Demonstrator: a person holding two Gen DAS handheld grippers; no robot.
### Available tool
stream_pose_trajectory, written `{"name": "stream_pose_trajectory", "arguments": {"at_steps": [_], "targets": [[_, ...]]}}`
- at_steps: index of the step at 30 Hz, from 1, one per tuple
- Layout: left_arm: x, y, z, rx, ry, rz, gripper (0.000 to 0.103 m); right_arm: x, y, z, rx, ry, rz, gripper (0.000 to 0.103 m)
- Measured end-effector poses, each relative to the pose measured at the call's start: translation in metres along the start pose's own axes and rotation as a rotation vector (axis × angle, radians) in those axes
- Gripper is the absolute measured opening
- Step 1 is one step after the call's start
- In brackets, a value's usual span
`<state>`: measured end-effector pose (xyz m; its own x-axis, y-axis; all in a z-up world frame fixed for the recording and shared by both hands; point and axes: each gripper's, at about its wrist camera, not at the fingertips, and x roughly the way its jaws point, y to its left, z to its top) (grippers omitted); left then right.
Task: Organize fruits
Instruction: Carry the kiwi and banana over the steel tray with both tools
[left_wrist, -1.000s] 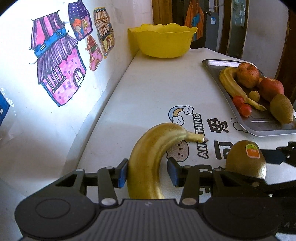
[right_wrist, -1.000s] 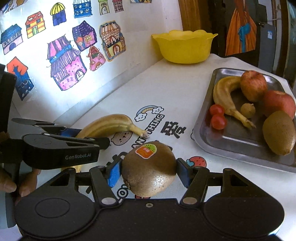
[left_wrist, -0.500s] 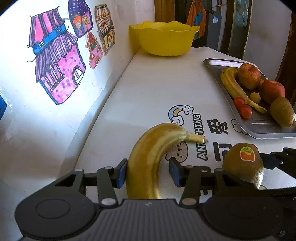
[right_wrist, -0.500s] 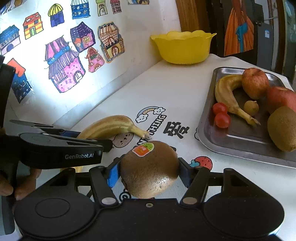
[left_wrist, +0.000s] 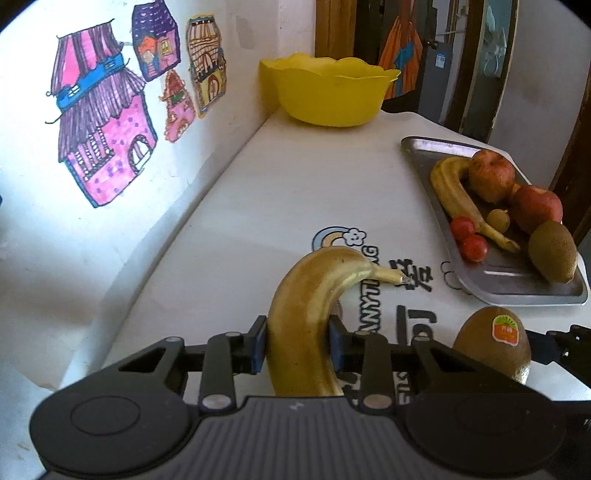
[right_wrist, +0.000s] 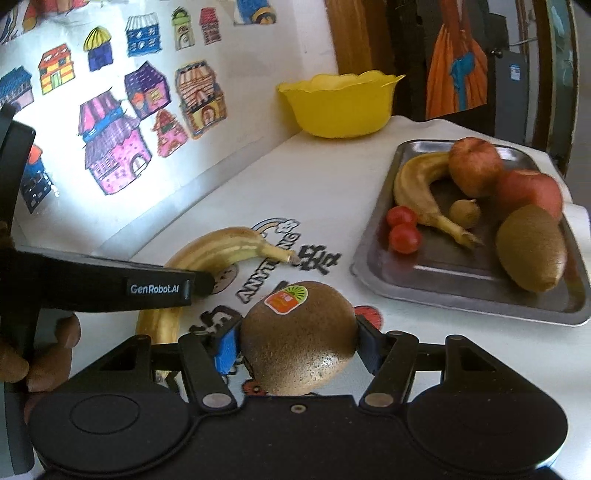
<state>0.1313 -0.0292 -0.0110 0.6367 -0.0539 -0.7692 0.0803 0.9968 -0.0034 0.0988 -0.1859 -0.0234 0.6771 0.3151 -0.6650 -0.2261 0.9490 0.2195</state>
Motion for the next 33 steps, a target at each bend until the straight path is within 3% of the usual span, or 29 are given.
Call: {"name": "stream_pose_trajectory", "arguments": {"at_steps": [14, 26, 33], "targets": [[-0.002, -0.034, 0.023, -0.051, -0.061, -0.063, 0.036, -0.022, -0.039, 0.016, 0.036, -0.071, -0.035, 0.065], [0.014, -0.088, 0.055, -0.072, -0.111, -0.161, 0.036, -0.045, -0.099, 0.051, 0.059, -0.165, -0.129, 0.065], [0.033, -0.119, 0.072, -0.061, -0.132, -0.194, 0.036, -0.040, -0.125, 0.058, 0.037, -0.169, -0.158, 0.065]]}}
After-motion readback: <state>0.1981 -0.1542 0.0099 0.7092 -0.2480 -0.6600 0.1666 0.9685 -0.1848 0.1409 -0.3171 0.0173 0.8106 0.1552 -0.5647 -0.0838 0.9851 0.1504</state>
